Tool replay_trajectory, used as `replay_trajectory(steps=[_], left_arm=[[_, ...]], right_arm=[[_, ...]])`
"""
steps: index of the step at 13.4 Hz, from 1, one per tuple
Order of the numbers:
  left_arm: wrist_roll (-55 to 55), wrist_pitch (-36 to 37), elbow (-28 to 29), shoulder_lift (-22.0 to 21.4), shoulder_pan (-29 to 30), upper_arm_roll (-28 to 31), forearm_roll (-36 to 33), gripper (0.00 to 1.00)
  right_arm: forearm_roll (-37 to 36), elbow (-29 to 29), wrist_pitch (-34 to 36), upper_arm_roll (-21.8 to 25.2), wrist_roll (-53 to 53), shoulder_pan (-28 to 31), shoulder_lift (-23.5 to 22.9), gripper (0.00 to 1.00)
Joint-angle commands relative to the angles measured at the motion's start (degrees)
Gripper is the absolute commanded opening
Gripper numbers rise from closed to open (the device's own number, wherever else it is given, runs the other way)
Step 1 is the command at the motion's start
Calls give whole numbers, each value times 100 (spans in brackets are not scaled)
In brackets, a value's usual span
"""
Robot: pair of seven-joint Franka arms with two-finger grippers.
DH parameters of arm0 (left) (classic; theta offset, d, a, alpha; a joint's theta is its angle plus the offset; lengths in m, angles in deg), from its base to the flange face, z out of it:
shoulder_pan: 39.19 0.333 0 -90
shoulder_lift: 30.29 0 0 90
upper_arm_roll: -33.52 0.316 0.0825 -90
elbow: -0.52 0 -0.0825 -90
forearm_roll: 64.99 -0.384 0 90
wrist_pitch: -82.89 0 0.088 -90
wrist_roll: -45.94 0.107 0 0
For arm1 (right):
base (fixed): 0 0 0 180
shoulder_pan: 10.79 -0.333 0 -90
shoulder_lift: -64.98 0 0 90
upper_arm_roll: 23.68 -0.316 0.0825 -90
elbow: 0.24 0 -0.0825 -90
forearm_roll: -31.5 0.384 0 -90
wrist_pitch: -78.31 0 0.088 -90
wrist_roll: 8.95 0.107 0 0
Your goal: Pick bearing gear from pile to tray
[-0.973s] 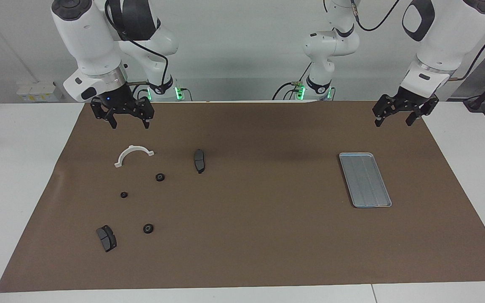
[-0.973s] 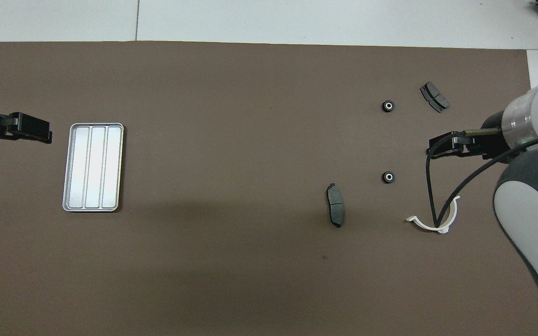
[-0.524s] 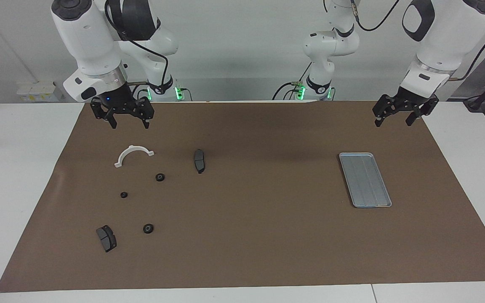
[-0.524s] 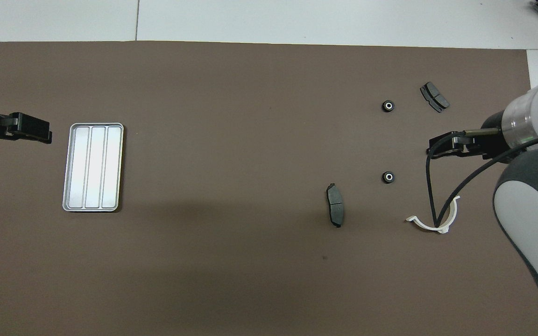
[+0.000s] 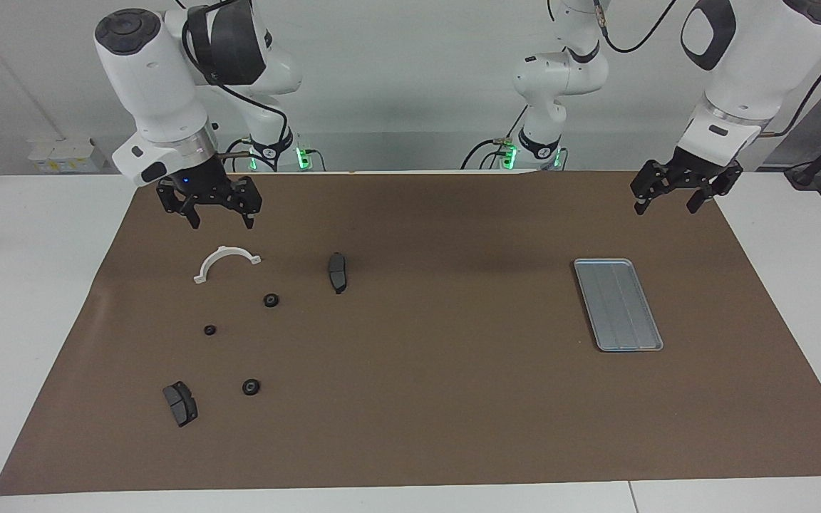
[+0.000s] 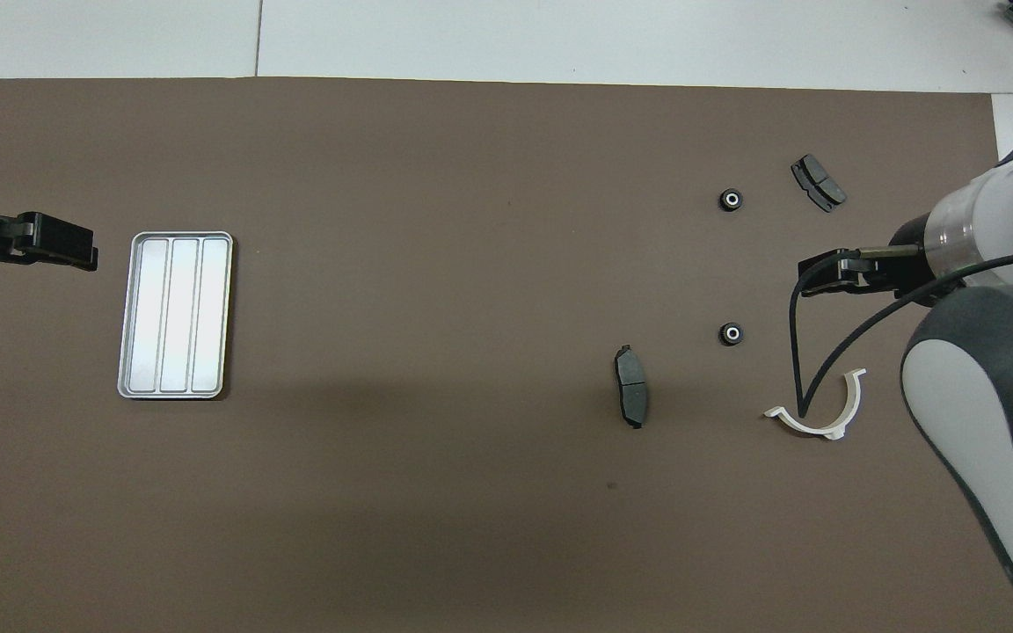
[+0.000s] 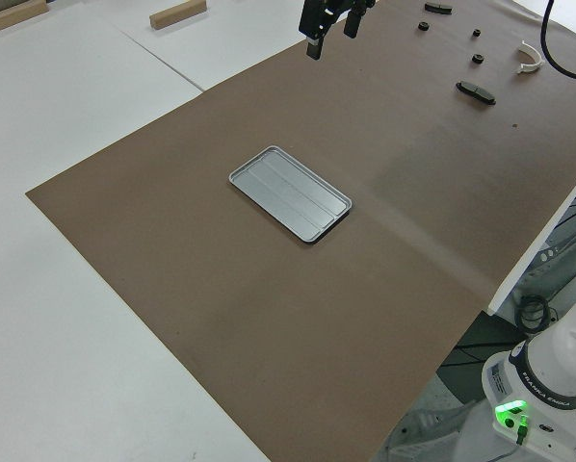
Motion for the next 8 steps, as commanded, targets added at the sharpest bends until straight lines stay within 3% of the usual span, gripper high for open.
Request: replay_trajectory(steps=[1, 8], left_arm=[[-53, -80, 224, -197, 62, -26, -26, 100], [-53, -80, 224, -197, 62, -26, -26, 100]], right_arm=[[122, -771, -633, -19, -171, 104, 221, 100], [122, -2012, -2207, -28, -348, 78, -129, 100]])
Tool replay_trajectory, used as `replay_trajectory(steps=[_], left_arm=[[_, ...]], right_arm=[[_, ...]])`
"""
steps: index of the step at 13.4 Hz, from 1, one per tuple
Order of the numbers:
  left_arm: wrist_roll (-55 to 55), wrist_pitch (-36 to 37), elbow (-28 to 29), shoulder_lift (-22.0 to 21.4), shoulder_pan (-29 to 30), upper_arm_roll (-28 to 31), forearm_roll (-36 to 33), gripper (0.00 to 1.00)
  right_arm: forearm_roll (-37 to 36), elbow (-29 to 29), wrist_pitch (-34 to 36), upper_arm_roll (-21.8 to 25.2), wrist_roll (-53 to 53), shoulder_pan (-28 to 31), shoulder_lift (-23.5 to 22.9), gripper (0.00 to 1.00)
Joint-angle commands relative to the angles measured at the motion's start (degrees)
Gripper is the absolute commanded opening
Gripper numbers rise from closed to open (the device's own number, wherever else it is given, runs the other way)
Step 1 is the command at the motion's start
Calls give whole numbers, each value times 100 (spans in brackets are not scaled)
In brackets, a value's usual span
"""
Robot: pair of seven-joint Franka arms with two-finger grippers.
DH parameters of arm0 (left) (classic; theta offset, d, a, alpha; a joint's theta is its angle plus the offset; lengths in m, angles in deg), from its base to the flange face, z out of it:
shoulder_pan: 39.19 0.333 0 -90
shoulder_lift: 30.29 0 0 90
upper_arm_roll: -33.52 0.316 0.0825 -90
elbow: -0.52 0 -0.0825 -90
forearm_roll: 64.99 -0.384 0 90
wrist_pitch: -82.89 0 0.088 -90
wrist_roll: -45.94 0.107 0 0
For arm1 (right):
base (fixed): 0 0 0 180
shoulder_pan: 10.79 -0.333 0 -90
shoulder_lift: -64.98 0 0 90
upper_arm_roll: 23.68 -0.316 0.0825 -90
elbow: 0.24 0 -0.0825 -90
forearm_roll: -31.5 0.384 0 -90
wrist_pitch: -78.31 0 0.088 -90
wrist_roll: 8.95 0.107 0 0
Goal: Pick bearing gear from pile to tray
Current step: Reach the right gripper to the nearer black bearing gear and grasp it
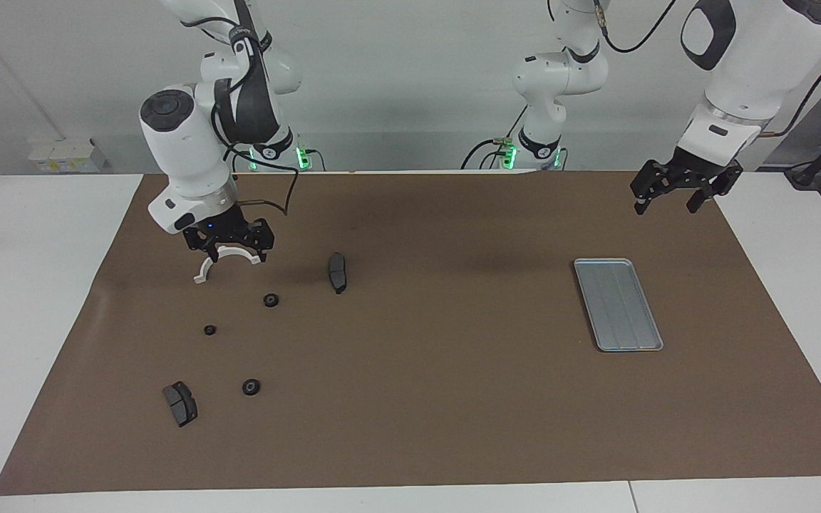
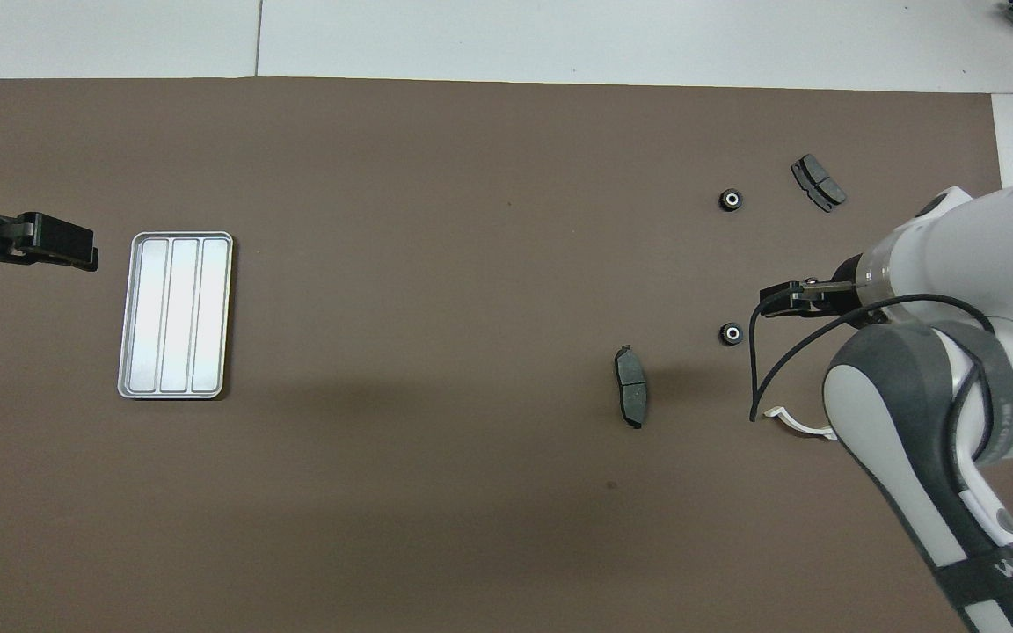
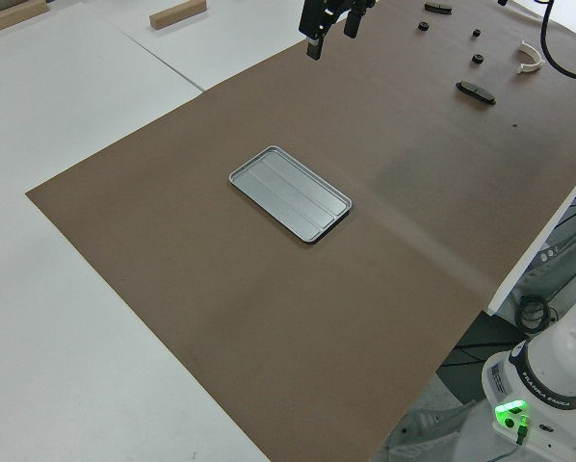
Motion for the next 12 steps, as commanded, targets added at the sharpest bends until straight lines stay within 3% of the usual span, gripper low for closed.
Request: replay_trajectory(steps=[1, 8, 12], left_arm=[[-53, -72, 222, -196, 62, -26, -26, 100], [-53, -80, 222, -196, 62, -26, -26, 100], [-53, -80, 222, -196, 62, -26, -26, 100]], right_arm=[[122, -367, -579, -29, -244, 34, -207, 100], [113, -648, -1881, -29, -244, -10, -981, 100], [113, -929, -2285, -29, -236, -124, -1044, 94]])
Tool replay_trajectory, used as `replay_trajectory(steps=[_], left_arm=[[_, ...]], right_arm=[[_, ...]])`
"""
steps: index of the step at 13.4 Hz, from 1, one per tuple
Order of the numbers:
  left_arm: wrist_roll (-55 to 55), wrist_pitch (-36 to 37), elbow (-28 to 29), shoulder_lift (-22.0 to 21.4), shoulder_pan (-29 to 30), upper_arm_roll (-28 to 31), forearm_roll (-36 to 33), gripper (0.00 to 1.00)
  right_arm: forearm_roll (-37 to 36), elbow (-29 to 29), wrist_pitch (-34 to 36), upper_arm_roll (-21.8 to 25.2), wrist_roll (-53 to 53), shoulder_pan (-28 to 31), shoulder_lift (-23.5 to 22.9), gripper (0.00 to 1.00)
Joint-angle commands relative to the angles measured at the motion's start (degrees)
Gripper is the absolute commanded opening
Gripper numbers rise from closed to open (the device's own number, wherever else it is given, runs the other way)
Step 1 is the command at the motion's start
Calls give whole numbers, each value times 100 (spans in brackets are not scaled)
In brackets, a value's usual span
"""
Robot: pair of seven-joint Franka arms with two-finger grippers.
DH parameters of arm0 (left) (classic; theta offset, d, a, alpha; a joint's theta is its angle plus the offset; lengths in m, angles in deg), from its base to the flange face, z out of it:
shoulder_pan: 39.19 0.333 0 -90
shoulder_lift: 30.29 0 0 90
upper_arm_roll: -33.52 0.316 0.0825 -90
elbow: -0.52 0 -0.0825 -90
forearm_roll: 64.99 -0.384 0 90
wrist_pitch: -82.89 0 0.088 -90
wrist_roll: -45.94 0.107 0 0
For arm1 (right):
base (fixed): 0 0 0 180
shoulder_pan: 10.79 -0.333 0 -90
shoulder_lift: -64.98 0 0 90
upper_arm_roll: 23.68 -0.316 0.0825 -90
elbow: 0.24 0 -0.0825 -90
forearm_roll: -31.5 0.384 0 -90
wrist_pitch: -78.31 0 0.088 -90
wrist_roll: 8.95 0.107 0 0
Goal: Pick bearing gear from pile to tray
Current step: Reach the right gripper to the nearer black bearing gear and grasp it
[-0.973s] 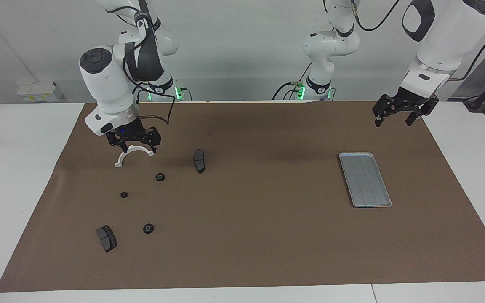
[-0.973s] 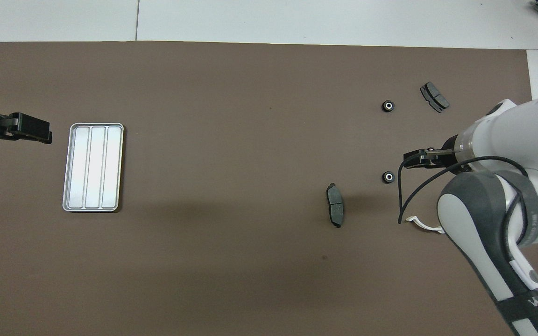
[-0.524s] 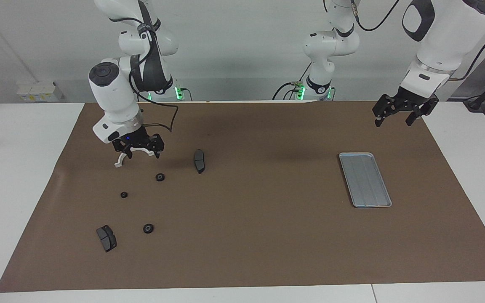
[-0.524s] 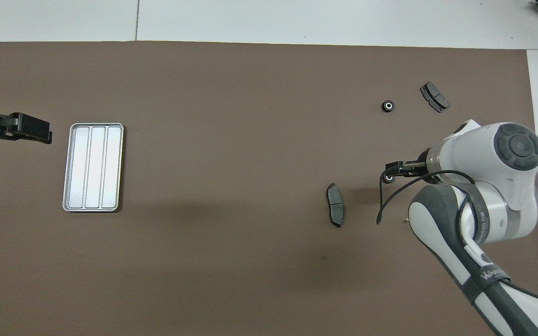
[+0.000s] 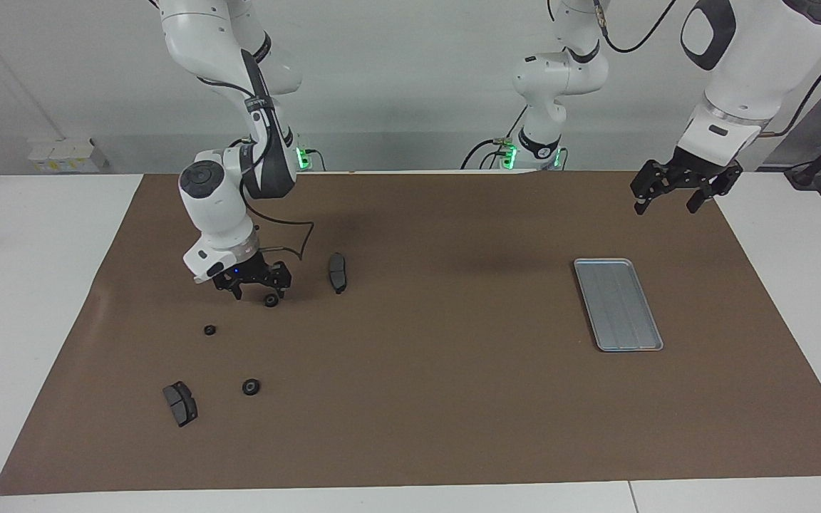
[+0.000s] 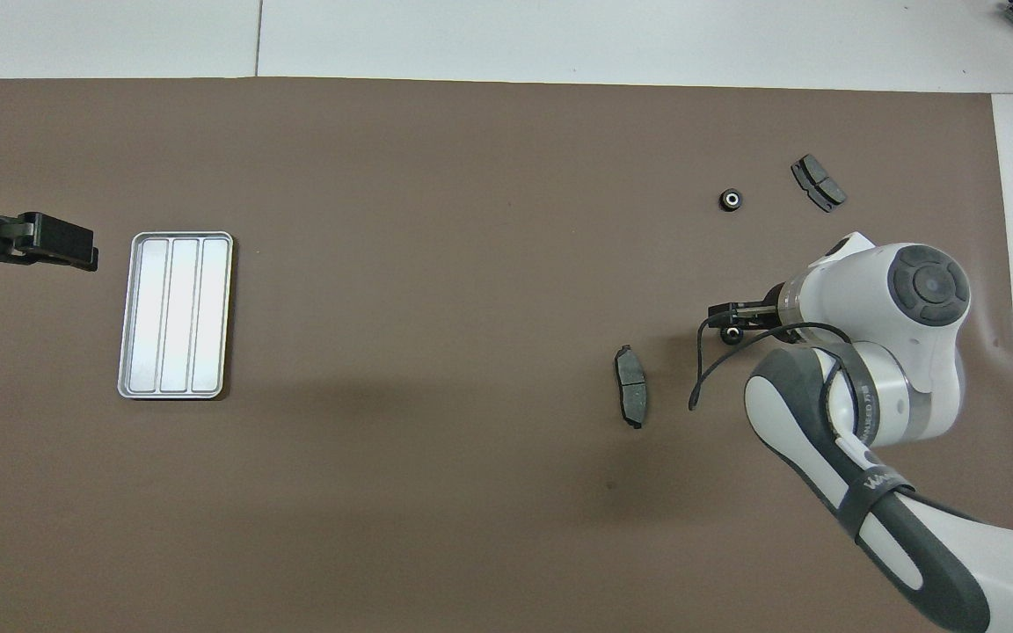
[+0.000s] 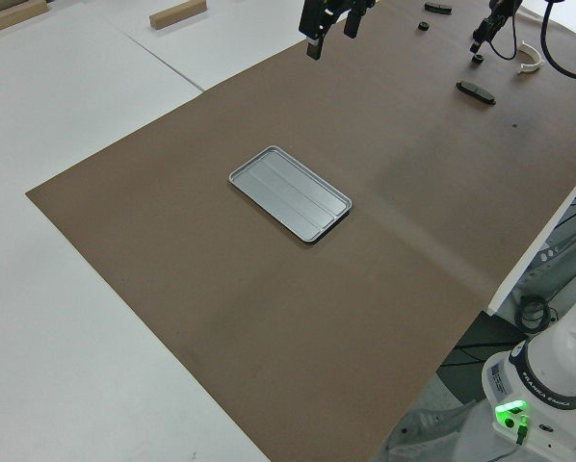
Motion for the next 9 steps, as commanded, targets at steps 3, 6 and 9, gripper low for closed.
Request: replay_trajectory(steps=[3, 6, 9], left_arm=[[-52, -72, 222, -196, 62, -26, -26, 100], [-52, -80, 222, -196, 62, -26, -26, 100], [-52, -72, 222, -196, 62, -26, -26, 100]], right_arm=[[113, -336, -421, -13, -220, -55, 62, 77], [113, -363, -438, -13, -220, -55, 62, 62], [122, -354, -404, -13, -211, -55, 62, 15]])
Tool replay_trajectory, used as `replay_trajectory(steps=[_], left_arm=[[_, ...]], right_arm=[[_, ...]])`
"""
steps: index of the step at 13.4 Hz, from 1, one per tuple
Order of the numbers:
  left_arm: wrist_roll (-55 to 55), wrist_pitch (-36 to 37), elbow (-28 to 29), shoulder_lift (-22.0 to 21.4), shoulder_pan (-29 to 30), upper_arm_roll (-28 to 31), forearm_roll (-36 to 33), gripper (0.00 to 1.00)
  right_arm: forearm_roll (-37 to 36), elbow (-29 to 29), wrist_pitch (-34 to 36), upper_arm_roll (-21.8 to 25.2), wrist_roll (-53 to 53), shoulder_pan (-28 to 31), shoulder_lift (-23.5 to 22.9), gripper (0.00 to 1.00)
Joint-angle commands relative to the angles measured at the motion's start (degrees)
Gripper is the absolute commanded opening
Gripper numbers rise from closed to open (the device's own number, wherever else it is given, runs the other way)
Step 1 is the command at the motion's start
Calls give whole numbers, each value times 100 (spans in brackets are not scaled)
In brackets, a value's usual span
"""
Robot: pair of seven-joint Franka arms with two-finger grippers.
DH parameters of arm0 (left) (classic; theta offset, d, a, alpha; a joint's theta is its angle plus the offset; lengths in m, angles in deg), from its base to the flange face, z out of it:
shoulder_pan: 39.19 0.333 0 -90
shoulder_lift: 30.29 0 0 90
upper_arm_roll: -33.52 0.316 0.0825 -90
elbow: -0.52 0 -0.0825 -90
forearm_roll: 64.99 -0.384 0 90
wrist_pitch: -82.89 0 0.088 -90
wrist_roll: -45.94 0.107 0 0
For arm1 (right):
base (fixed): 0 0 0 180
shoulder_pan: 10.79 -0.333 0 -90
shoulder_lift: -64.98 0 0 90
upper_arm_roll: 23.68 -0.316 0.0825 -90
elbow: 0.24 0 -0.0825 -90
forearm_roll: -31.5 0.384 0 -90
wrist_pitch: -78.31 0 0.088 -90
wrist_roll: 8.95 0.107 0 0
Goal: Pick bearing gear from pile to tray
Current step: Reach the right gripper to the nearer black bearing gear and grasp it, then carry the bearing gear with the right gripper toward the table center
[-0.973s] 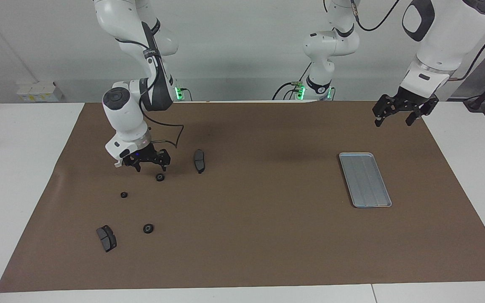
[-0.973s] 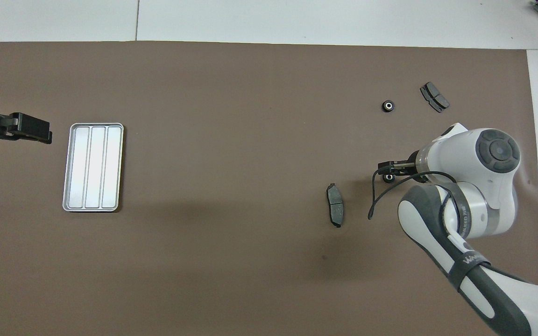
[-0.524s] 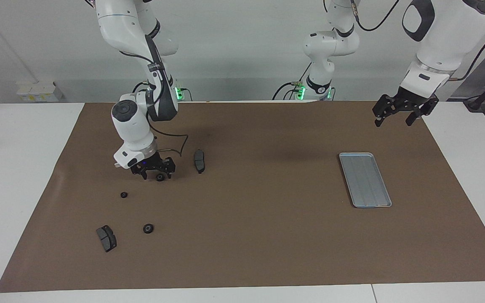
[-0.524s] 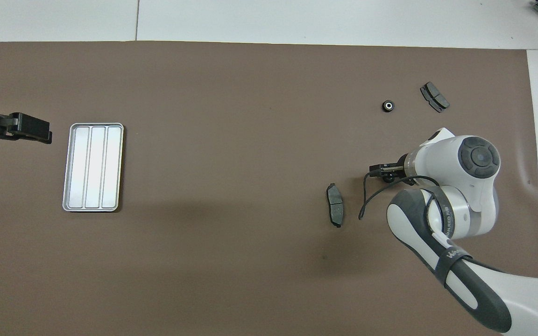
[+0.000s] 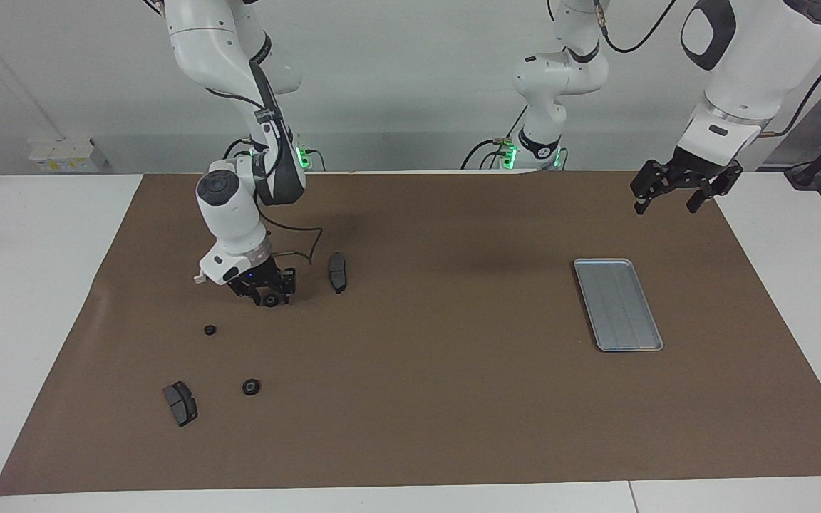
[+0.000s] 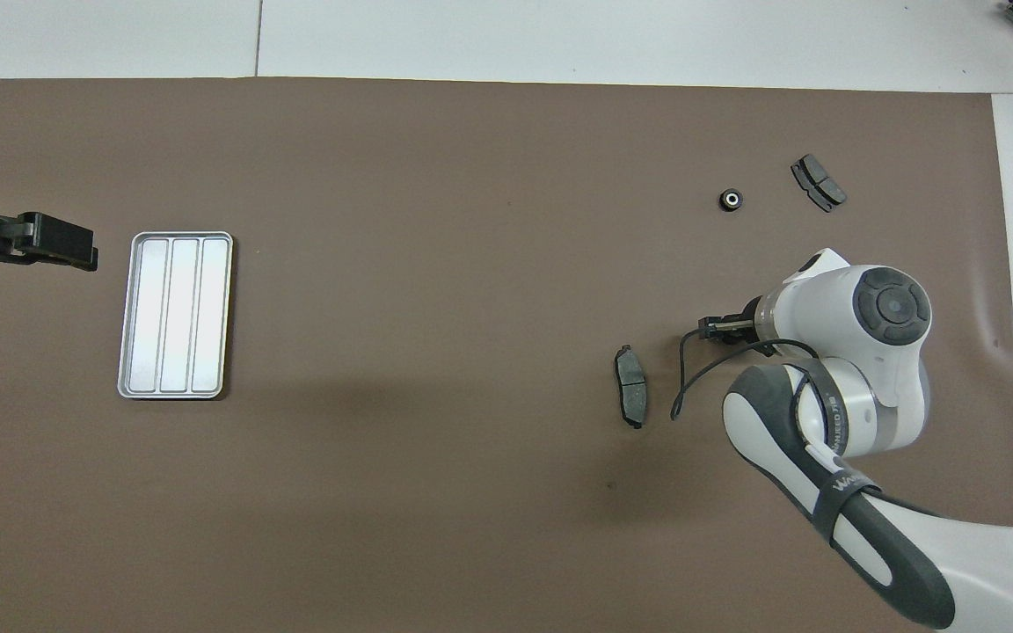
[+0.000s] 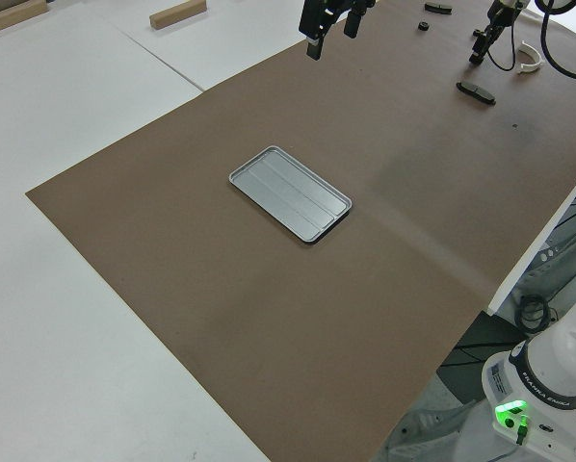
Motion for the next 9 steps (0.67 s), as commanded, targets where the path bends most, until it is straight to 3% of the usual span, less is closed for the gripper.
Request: replay_trajectory(steps=[1, 6, 9], left_arm=[[-51, -80, 222, -195, 62, -26, -26, 100], [-51, -80, 222, -195, 62, -26, -26, 100], [-51, -80, 222, -195, 62, -26, -26, 100]], right_arm=[[113, -100, -107, -14, -202, 38, 76, 0], [113, 127, 50, -84, -71, 20, 225, 0], [122, 610, 498, -128, 672, -496, 190, 0]])
